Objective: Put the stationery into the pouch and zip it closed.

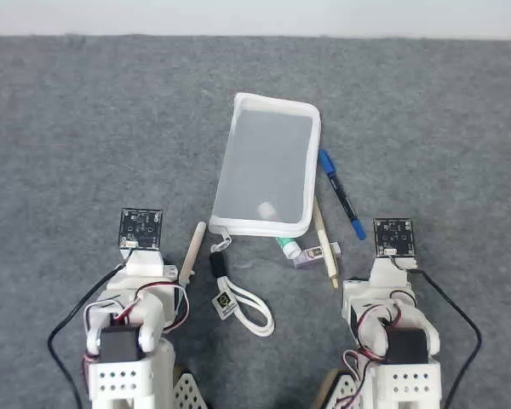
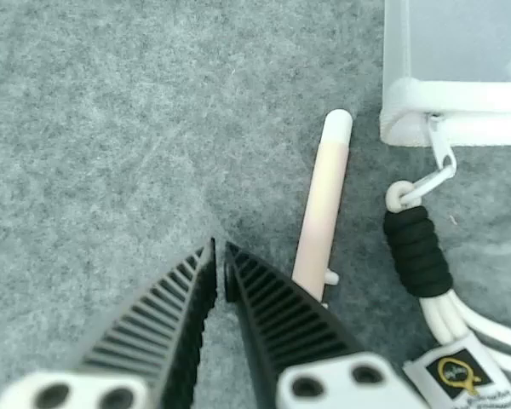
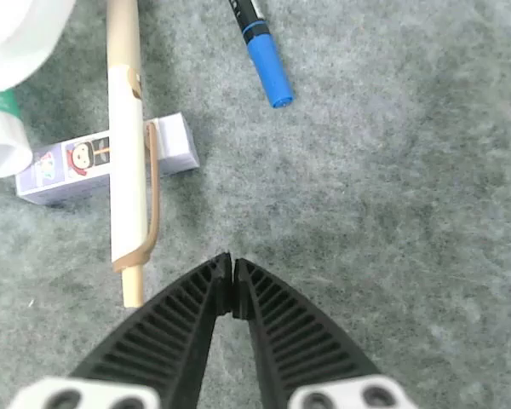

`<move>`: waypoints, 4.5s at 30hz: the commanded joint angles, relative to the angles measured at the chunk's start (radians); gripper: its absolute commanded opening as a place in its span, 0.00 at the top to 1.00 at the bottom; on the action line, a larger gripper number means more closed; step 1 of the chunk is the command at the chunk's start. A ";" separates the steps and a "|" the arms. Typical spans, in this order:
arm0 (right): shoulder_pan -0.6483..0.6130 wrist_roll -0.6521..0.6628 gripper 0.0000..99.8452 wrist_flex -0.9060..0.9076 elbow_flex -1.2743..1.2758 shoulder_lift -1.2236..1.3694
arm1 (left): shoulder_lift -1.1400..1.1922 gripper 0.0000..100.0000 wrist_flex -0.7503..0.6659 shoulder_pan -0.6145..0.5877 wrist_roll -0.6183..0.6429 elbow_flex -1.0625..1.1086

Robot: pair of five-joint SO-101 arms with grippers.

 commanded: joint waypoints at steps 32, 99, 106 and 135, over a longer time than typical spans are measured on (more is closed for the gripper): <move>-0.010 -0.005 0.99 0.005 0.020 -0.015 | -0.017 0.99 0.006 0.003 0.020 -0.012; -0.010 -0.005 0.99 0.005 0.020 -0.015 | -0.017 0.99 0.006 0.003 0.020 -0.012; -0.012 -0.005 0.99 0.005 0.020 -0.015 | -0.017 0.99 0.006 0.003 0.020 -0.012; -0.073 -0.002 0.99 -0.030 -0.422 -0.010 | -0.017 0.99 0.006 0.002 0.020 -0.012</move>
